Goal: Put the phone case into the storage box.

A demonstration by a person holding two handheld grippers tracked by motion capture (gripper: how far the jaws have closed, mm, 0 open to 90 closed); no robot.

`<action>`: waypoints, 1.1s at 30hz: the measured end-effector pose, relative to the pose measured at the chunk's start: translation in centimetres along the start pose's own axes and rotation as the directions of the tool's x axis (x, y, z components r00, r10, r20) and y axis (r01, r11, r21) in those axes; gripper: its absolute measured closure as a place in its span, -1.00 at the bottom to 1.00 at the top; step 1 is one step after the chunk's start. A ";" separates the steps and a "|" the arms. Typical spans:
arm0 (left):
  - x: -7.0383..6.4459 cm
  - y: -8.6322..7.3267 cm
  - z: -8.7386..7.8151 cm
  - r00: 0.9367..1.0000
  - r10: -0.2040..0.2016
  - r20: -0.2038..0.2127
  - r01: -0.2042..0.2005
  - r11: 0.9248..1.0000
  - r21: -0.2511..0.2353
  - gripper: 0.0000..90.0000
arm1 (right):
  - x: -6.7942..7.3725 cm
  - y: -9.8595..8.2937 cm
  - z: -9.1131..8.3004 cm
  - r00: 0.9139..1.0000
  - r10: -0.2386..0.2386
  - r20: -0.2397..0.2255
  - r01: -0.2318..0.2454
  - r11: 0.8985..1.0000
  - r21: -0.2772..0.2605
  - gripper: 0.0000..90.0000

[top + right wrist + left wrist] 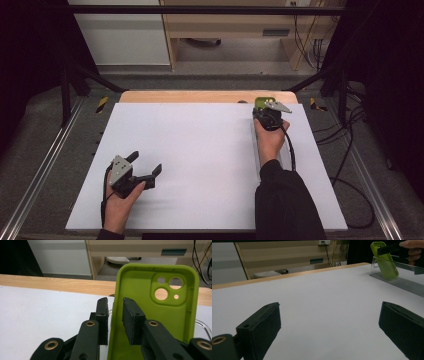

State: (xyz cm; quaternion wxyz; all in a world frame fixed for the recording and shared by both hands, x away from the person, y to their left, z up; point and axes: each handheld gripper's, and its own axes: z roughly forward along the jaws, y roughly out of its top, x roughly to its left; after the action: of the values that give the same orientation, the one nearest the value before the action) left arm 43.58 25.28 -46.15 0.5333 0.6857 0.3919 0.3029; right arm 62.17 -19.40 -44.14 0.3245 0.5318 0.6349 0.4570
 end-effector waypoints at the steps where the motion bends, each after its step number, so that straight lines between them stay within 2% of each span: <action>1: 0.0 0.0 0.0 1.000 0.000 0.000 0.000 1.000 0.000 -0.92 | 0.0 0.1 -0.1 1.000 -0.001 0.002 0.001 1.000 -0.003 0.63; 33: 0.0 0.0 0.0 1.000 0.005 0.000 -0.005 1.000 0.000 -0.92 | -0.1 0.8 -1.2 1.000 -0.011 -0.003 0.011 0.999 -0.030 0.59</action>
State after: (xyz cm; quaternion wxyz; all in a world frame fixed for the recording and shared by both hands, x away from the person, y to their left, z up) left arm 43.57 25.24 -46.13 0.5324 0.6867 0.3905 0.3042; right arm 61.44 -19.75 -42.96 0.3341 0.5227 0.6313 0.4654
